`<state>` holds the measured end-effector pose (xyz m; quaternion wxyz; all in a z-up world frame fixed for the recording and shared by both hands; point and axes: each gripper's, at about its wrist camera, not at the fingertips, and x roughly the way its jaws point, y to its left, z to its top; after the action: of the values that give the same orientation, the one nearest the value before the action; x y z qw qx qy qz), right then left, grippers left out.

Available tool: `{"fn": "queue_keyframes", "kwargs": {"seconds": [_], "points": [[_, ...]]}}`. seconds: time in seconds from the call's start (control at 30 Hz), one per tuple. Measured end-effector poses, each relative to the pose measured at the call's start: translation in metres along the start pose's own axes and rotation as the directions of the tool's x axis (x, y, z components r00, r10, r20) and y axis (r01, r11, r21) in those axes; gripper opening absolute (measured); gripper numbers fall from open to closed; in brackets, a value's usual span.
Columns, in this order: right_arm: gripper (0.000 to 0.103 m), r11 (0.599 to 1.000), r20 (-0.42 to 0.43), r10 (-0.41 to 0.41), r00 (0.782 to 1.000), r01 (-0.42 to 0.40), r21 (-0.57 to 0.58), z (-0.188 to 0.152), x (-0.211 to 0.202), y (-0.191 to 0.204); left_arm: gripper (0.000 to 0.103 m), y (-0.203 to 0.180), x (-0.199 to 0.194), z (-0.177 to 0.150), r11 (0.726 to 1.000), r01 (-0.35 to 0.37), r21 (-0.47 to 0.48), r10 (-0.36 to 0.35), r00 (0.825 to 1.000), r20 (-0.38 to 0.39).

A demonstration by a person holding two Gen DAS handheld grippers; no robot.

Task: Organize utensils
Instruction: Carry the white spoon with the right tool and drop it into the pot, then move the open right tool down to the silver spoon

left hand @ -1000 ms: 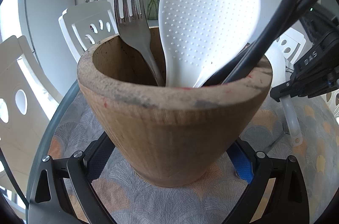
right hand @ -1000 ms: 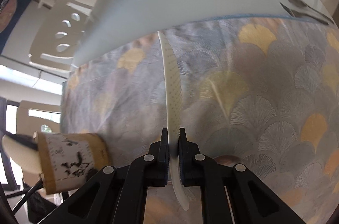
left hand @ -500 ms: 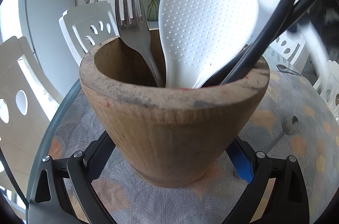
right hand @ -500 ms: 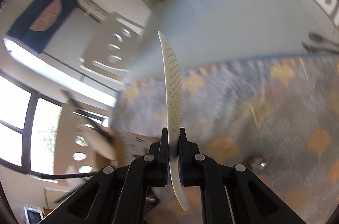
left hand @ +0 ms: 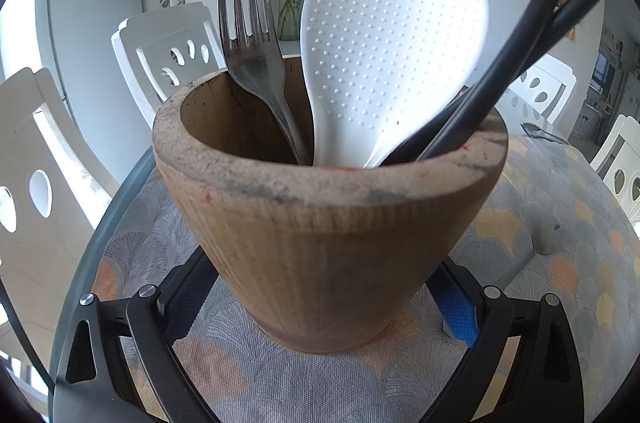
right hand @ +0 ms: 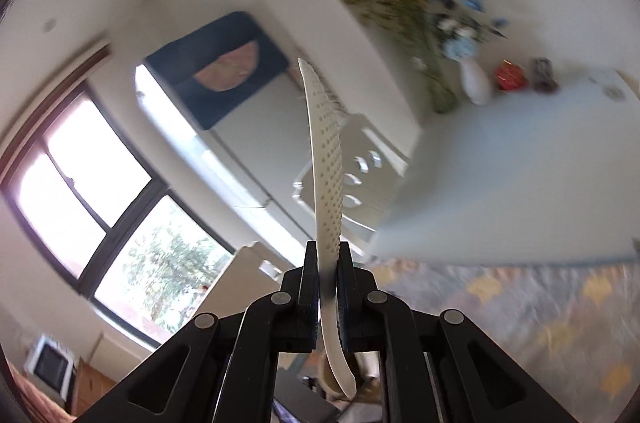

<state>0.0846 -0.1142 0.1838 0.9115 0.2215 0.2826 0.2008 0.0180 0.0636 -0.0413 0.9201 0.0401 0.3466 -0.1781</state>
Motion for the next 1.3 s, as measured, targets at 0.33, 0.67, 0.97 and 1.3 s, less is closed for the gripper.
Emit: {"fn": "queue_keyframes", "kwargs": {"seconds": [0.33,0.67,0.97,1.3], "points": [[0.007,0.988,0.014,0.085,0.996,-0.082,-0.134,-0.025,0.048,0.030,0.098,0.004,-0.001,0.000,1.000,0.006,-0.005,-0.006,1.000,0.001],[0.007,0.979,0.026,0.095,0.995,-0.088,-0.185,-0.050,0.062,0.023,0.098,0.009,0.003,0.002,1.000,0.010,-0.008,-0.010,1.000,-0.002],[0.041,0.985,0.025,0.053,0.998,-0.048,-0.166,-0.053,0.059,0.016,0.098,0.012,0.005,0.003,1.000,0.009,-0.007,-0.009,1.000,-0.002],[0.056,0.998,0.013,0.015,1.000,-0.014,-0.064,-0.041,0.041,-0.005,0.098,0.014,0.006,0.003,1.000,0.008,-0.007,-0.008,1.000,-0.003]]}}
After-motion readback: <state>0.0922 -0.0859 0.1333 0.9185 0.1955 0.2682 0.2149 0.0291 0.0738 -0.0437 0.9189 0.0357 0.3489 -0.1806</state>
